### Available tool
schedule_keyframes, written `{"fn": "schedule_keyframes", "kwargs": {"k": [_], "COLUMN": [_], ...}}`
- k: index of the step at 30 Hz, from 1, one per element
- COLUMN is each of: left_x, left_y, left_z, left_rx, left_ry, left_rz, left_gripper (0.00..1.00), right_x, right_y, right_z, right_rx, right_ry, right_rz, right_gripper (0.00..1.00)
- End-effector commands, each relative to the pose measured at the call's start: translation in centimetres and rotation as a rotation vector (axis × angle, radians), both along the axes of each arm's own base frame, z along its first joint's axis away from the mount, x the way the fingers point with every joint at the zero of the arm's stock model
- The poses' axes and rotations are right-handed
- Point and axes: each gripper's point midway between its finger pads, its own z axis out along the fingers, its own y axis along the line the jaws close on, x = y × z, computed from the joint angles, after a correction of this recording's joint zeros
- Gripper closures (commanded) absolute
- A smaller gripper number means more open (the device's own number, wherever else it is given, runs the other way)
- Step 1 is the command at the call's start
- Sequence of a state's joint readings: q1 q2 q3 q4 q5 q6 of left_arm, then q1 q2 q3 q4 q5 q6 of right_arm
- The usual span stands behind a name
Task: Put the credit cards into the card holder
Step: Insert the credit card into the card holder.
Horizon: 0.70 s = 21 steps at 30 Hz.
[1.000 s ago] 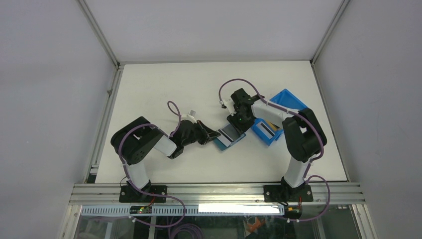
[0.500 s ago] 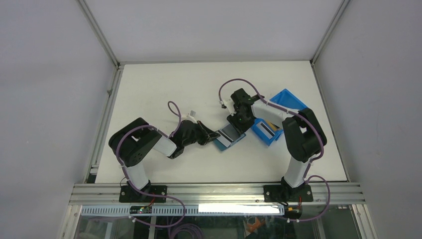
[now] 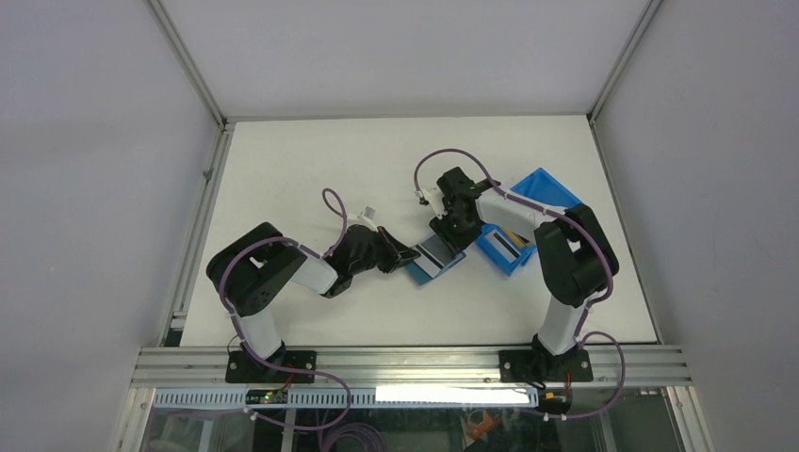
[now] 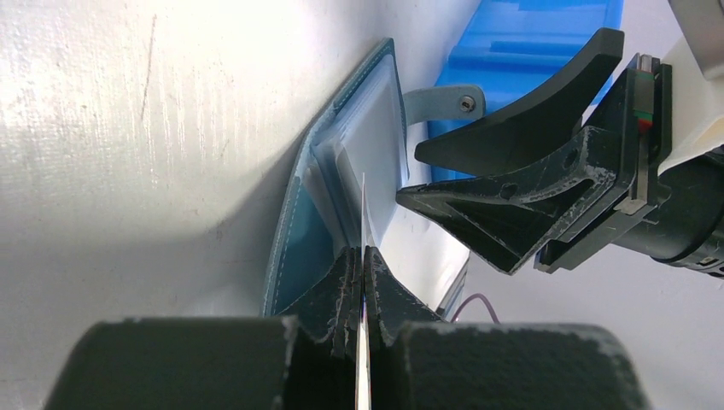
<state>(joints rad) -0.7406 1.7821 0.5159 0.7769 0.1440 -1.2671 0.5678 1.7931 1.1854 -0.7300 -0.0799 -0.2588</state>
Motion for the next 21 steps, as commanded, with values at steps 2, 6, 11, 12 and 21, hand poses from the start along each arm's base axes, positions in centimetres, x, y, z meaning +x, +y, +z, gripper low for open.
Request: {"fn": "schedule_keyframes", "kwargs": {"k": [2,6,11,12,21], "left_x": [0.9,0.9,0.4,0.3,0.1], "left_y": [-0.5,-0.5,0.1,0.2,-0.2], "left_z": [1.2,0.8,-0.1,-0.1,-0.7], "left_rx": [0.0,-0.009,0.013,0.017,0.034], "left_ry": [-0.057,-0.032,0.0,0.004,0.049], "left_rz": [0.017,0.028,0.04,0.039,0.017], "left_gripper": [1.0,1.0,1.0,1.0,1.0], "right_x": [1.0,1.0,1.1,1.1,1.1], "right_y": [0.9,1.0,1.1,1.1,1.1], "right_z": [0.2,0.3,0.4,0.4,0.4], "right_rx": [0.015,0.017,0.021,0.021,0.02], "right_ry": [-0.037,-0.038,-0.041,-0.04,-0.038], "right_rz": [-0.008,-0.008,-0.009,-0.009,-0.009], "right_gripper": [0.57,0.58,0.57,0.57,0.57]}}
